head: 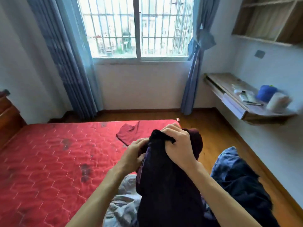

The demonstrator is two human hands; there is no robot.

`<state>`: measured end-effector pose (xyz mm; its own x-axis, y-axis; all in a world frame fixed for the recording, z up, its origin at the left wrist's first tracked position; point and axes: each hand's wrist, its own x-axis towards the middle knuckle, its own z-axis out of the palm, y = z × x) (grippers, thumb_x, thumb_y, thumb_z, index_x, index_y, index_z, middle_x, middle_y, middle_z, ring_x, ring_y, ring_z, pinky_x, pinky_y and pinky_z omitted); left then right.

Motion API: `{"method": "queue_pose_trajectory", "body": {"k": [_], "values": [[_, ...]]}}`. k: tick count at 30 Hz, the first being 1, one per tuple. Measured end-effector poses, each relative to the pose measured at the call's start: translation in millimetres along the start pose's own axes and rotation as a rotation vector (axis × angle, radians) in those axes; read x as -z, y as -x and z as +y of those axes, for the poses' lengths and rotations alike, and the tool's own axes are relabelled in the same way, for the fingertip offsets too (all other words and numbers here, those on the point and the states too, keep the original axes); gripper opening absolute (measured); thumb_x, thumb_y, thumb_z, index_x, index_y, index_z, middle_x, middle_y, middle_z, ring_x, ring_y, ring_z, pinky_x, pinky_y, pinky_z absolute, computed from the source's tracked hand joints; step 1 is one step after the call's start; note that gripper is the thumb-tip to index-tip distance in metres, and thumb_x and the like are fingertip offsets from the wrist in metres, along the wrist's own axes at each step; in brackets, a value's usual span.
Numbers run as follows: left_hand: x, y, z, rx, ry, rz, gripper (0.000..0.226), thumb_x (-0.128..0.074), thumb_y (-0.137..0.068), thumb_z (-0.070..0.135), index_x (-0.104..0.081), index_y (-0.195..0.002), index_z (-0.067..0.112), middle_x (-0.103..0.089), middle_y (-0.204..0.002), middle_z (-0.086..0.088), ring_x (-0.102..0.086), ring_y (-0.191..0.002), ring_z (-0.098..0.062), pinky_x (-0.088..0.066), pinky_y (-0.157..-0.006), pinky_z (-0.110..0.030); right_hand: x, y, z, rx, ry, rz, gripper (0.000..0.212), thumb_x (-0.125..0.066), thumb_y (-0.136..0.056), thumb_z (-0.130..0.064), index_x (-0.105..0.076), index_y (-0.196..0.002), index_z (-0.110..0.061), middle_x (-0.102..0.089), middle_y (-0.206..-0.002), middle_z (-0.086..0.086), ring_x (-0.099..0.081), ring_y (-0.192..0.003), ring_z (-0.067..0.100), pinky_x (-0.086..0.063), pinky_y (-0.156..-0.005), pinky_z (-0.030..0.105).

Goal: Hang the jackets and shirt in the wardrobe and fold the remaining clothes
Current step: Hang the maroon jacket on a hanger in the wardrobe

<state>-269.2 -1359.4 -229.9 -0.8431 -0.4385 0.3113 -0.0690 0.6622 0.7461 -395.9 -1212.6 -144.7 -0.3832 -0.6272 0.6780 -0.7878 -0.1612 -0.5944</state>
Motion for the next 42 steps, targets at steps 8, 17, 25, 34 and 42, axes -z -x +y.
{"method": "queue_pose_trajectory", "body": {"k": [8, 17, 25, 34, 42], "values": [[-27, -6, 54, 0.047, -0.319, 0.170, 0.115, -0.067, -0.074, 0.057, 0.008, -0.157, 0.033, -0.006, -0.166, -0.007, -0.008, -0.153, -0.025, -0.026, -0.119, -0.052, 80, -69, -29, 0.214, 0.022, 0.354, 0.048, -0.051, -0.056, 0.029, -0.076, -0.072, -0.008, -0.069, -0.078, -0.004, -0.064, -0.080, 0.016, -0.050, -0.073, 0.022], [64, -7, 95, 0.030, -0.707, 0.659, 0.081, -0.044, -0.089, 0.062, -0.032, -0.150, 0.011, -0.031, -0.151, -0.020, -0.037, -0.136, -0.036, -0.031, -0.110, -0.064, 144, -93, -34, 0.451, 0.317, 0.397, 0.039, -0.062, -0.067, 0.017, -0.079, -0.085, -0.013, -0.072, -0.085, -0.005, -0.063, -0.083, 0.017, -0.049, -0.078, 0.018], [161, 11, 123, 0.102, -0.962, 0.699, 0.056, -0.075, -0.072, 0.001, -0.059, -0.123, 0.016, -0.056, -0.120, -0.015, -0.053, -0.106, -0.041, -0.052, -0.079, -0.063, 178, -120, -18, 0.520, 0.690, 0.372, 0.030, -0.062, -0.084, 0.001, -0.073, -0.108, -0.014, -0.069, -0.103, 0.002, -0.059, -0.094, 0.024, -0.051, -0.080, 0.036], [255, -15, 221, 0.060, -1.035, 0.874, 0.049, -0.058, -0.081, -0.001, -0.057, -0.128, 0.012, -0.061, -0.110, -0.025, -0.062, -0.085, -0.049, -0.049, -0.070, -0.053, 123, -136, -4, 0.083, 0.854, 0.016, 0.049, -0.066, -0.076, 0.007, -0.060, -0.118, -0.016, -0.064, -0.112, 0.009, -0.057, -0.112, 0.039, -0.043, -0.099, 0.060], [320, -14, 253, 0.095, -1.041, 0.994, 0.044, -0.053, -0.082, -0.001, -0.063, -0.123, 0.013, -0.066, -0.103, -0.026, -0.062, -0.091, -0.049, -0.050, -0.081, -0.053, 122, -139, 5, -0.448, 0.418, -0.199, 0.030, -0.061, -0.086, -0.026, -0.066, -0.114, -0.038, -0.068, -0.115, 0.004, -0.063, -0.108, 0.029, -0.050, -0.087, 0.036]]}}
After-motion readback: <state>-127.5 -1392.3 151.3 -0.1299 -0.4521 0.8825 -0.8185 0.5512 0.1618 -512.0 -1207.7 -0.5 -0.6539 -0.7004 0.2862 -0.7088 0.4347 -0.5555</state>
